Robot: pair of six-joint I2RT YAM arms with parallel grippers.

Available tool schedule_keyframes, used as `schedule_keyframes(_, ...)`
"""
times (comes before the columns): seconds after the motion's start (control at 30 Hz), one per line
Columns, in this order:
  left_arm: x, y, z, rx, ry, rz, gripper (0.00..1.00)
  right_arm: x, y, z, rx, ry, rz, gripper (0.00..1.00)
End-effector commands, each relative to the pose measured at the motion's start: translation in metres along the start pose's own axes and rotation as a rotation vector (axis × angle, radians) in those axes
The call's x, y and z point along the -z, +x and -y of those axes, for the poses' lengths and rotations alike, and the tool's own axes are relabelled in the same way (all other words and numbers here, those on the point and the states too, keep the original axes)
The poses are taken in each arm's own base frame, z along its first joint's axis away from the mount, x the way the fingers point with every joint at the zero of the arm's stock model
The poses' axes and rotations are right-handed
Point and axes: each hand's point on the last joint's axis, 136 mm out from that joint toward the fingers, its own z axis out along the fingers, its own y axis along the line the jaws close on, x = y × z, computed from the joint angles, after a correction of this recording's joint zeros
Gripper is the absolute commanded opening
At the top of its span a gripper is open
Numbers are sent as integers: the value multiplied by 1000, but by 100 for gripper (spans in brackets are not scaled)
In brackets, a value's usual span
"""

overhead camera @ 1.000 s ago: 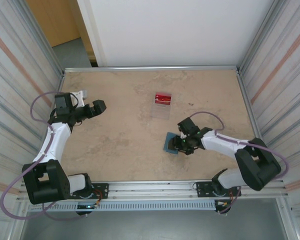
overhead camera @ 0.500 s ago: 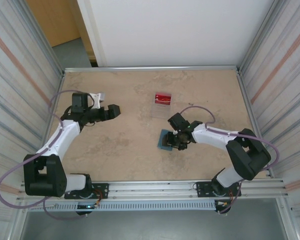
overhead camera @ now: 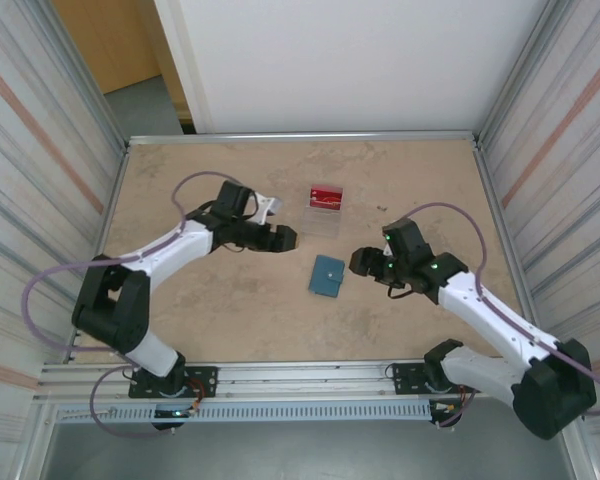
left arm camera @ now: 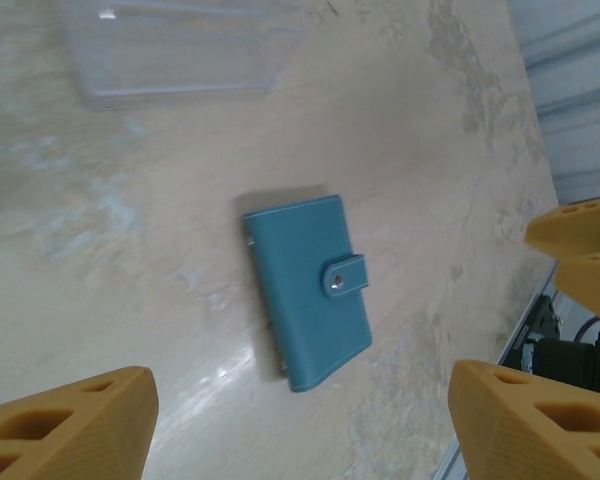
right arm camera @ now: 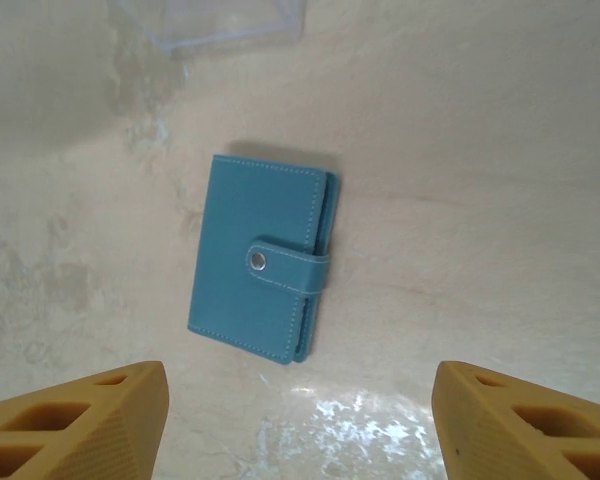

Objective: Put the credit cards into the card holder
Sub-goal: Pick up the card holder from the center of the table.

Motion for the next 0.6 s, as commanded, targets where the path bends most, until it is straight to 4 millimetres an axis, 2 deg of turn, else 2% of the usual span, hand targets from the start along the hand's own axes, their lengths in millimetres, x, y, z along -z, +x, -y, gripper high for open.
schedule_keyframes(0.0,-20,4,7,7,-25,-71,72,22,0,21,36,73,24,72)
schedule_keyframes(0.07,-32,9,12,-5,-48,-106,68,33,0,30,27,92,35,74)
schedule_keyframes(0.2,-50,24,13,-38,-114,-170,61,50,2,44,9,105,82,85)
schedule_keyframes(0.3,-62,34,11,-17,-123,-212,61,58,3,48,-12,91,105,89)
schedule_keyframes(0.4,-71,41,8,23,-124,-249,58,62,4,50,-20,84,122,92)
schedule_keyframes(0.57,-84,45,-4,50,-161,-283,47,60,6,46,-20,68,105,94)
